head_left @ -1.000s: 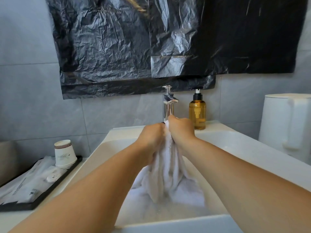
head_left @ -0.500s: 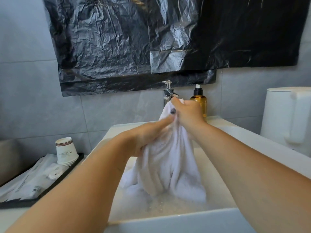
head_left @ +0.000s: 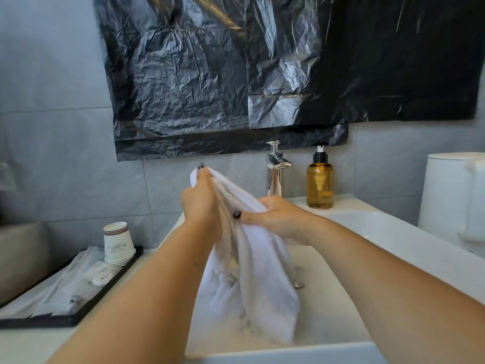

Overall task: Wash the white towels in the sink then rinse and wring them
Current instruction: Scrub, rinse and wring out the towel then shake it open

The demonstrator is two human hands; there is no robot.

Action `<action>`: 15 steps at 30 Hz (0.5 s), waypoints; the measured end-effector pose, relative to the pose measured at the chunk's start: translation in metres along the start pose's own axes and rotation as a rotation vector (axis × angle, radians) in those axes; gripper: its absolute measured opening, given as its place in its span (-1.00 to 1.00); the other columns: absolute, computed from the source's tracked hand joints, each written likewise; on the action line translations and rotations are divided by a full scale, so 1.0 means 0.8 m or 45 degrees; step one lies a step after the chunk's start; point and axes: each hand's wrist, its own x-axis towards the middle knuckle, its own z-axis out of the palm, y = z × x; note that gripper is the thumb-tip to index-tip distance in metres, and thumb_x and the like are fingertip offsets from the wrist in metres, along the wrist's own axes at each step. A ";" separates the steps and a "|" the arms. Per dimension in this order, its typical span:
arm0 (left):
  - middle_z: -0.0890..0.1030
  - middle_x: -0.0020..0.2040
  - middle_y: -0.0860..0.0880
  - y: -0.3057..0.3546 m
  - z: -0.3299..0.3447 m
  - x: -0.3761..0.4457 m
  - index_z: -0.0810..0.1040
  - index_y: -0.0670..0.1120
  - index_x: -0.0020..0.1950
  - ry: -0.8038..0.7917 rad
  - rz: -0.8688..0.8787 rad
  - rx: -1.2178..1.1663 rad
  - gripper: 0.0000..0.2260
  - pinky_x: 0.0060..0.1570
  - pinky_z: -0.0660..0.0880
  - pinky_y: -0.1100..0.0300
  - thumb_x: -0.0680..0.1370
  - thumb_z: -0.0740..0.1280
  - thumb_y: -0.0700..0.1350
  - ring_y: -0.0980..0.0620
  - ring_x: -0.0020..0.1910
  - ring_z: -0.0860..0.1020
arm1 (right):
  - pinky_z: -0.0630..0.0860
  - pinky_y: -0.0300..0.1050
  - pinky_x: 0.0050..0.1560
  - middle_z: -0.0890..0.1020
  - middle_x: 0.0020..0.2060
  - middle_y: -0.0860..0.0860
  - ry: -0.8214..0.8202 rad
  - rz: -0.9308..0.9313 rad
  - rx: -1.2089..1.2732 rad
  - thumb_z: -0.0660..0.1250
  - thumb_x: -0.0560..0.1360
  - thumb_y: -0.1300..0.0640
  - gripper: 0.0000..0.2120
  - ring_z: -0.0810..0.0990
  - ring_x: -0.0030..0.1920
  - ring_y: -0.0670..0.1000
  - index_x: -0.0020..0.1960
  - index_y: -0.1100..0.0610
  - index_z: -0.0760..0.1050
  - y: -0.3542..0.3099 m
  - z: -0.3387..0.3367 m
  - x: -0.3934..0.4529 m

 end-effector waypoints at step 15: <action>0.70 -0.21 -0.06 -0.020 0.015 -0.013 0.61 -0.10 -0.04 -0.503 0.005 0.178 -0.77 -0.25 0.58 0.19 0.60 0.33 0.06 0.00 -0.26 0.66 | 0.19 -0.08 -0.38 0.34 -0.50 -0.01 0.846 -0.115 -0.117 0.23 0.59 -0.05 -0.53 0.32 -0.38 0.03 -0.45 0.06 0.29 -0.025 -0.014 -0.017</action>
